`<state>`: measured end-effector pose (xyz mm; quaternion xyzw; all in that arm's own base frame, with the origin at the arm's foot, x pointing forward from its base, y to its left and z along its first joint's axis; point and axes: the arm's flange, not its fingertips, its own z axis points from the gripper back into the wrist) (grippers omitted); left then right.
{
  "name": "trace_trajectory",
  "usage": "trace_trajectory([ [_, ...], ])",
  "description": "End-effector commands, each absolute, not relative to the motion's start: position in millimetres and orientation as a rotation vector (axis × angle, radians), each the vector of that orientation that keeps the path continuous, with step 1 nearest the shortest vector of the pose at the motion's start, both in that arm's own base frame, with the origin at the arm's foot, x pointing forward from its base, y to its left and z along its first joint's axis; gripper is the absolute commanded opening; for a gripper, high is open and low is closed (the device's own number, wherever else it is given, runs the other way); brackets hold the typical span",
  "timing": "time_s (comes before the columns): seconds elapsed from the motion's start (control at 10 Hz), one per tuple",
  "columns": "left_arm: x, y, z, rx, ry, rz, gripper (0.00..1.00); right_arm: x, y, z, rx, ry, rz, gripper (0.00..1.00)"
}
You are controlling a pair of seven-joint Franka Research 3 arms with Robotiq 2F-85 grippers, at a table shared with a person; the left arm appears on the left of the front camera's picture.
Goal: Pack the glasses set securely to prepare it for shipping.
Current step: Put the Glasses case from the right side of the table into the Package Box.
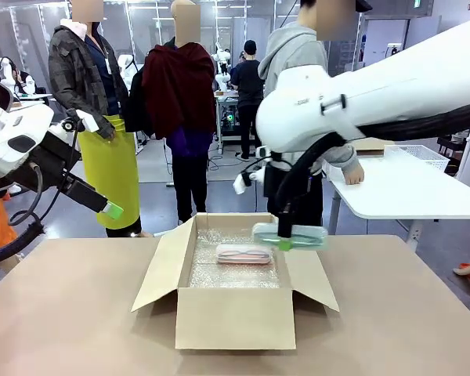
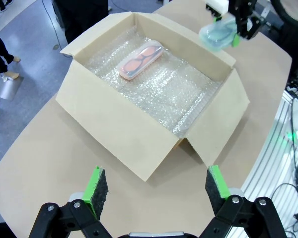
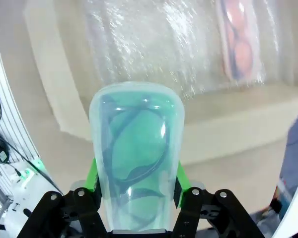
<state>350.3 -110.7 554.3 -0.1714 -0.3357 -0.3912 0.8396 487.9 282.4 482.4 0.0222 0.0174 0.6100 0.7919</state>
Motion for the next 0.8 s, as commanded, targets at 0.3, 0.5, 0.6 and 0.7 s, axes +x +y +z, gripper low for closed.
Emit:
trace_trajectory([
  [0.3,350,-110,555,-0.379,-0.721,-0.828,1.0,499,343,450,0.095,0.082,1.568,0.36],
  [0.5,350,-110,555,-0.379,-0.721,-0.828,1.0,502,344,447,0.162,0.075,1.623,0.36],
  [0.6,350,-110,555,-0.379,-0.721,-0.828,1.0,503,339,450,0.165,0.09,1.604,0.36],
  [0.7,350,-110,555,-0.379,-0.721,-0.828,1.0,499,348,442,0.123,0.073,1.58,0.36],
])
